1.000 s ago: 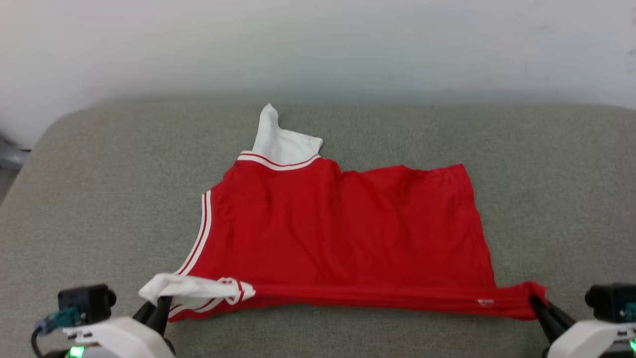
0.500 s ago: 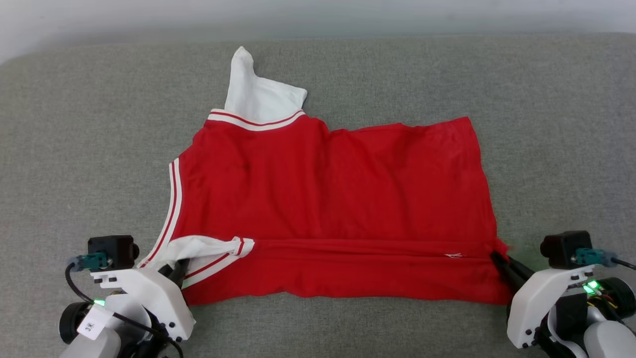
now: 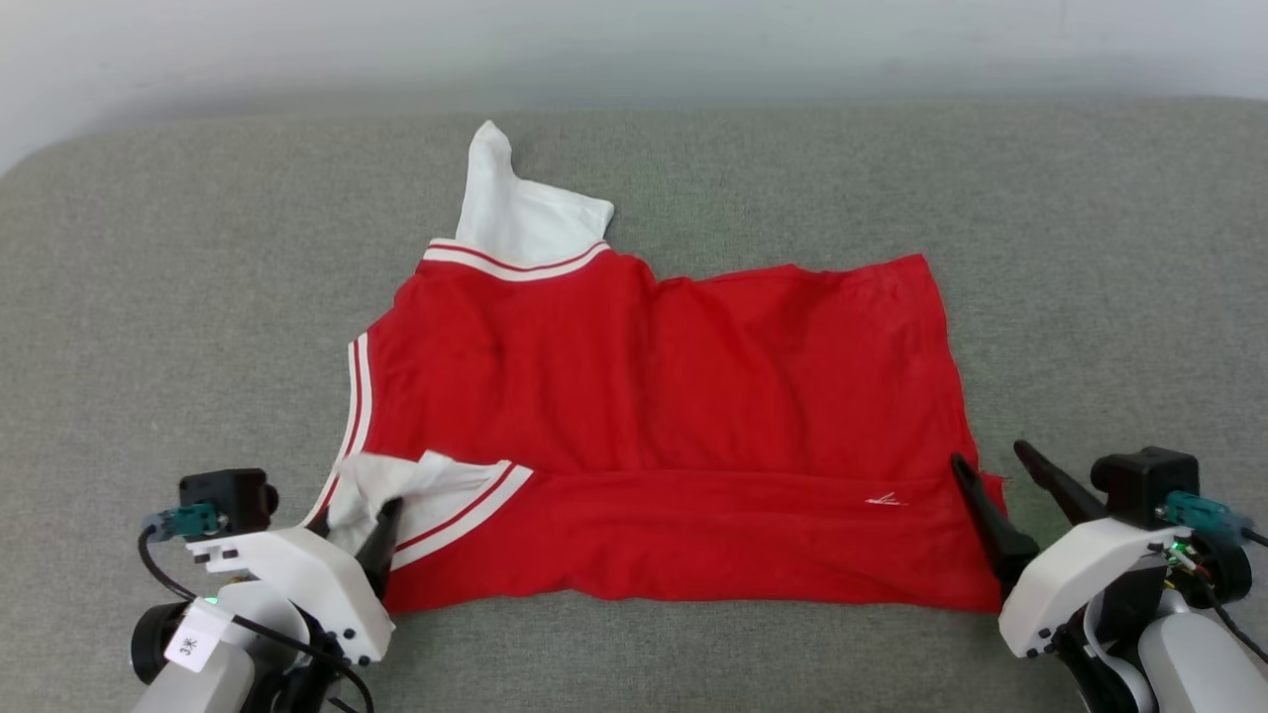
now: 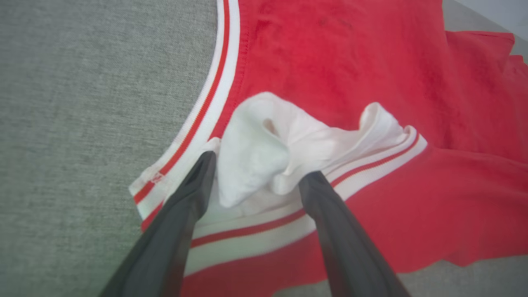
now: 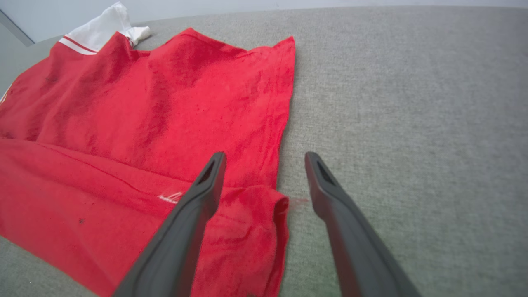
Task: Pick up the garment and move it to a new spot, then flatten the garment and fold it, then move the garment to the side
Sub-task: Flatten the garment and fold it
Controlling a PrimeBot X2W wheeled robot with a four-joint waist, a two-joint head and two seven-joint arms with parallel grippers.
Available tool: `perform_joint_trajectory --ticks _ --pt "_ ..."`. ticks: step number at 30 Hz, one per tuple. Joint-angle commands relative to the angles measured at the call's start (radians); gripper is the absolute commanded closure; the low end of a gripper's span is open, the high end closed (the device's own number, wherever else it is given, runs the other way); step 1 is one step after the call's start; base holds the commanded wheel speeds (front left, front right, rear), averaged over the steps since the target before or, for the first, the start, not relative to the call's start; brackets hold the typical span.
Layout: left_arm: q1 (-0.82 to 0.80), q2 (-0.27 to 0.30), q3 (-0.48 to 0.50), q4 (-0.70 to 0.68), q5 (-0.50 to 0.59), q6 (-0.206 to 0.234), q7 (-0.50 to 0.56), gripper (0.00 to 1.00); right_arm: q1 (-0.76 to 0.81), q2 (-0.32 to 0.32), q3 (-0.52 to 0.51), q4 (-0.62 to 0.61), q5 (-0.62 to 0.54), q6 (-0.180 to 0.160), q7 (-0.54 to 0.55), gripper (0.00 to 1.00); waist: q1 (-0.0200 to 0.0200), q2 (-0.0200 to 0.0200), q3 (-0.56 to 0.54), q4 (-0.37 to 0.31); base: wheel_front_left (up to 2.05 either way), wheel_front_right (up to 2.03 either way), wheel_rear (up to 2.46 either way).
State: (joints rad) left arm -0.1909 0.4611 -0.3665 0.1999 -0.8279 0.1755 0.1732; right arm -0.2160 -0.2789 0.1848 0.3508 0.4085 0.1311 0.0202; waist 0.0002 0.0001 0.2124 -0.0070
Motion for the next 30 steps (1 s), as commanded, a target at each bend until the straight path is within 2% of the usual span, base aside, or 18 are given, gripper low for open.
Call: perform_joint_trajectory --ticks 1,7,11,16,21,25,30 --pt "0.001 0.002 0.009 -0.001 0.008 -0.003 -0.017 0.00 -0.004 0.004 -0.006 -0.004 -0.004 -0.001 -0.035 0.00 -0.0002 -0.0001 -0.024 -0.004 0.00 0.00 0.00" --pt "0.023 0.010 0.039 -0.024 0.022 0.019 -0.089 0.00 0.049 0.045 -0.079 -0.045 -0.084 -0.001 -0.171 0.00 -0.0002 -0.0001 -0.080 -0.005 0.00 0.00 0.00" --pt "0.038 0.037 0.058 -0.053 0.005 0.027 -0.068 0.00 0.106 0.095 -0.137 -0.120 -0.129 -0.001 -0.178 0.00 -0.0002 -0.0001 -0.105 -0.002 0.00 0.00 0.00" --pt "0.058 0.122 0.063 -0.099 -0.053 0.021 0.097 0.00 0.183 0.144 -0.189 -0.213 -0.165 -0.001 -0.135 0.00 -0.0002 -0.0001 -0.119 -0.002 0.00 0.00 0.00" --pt "0.076 0.198 0.057 -0.146 -0.127 0.043 0.300 0.00 0.223 0.178 -0.212 -0.292 -0.185 -0.001 -0.092 0.00 -0.0002 -0.0001 -0.102 -0.016 0.00 0.00 0.00" --pt "0.075 0.219 0.050 -0.162 -0.173 0.064 0.404 0.00 0.219 0.192 -0.213 -0.320 -0.182 -0.001 -0.075 0.00 -0.0002 -0.0001 -0.070 -0.035 0.00 0.00 0.00" --pt "0.052 0.208 0.034 -0.133 -0.183 0.085 0.453 0.00 0.194 0.199 -0.212 -0.323 -0.170 -0.001 -0.065 0.00 -0.0002 -0.0001 -0.024 -0.058 0.00 0.00 0.00"
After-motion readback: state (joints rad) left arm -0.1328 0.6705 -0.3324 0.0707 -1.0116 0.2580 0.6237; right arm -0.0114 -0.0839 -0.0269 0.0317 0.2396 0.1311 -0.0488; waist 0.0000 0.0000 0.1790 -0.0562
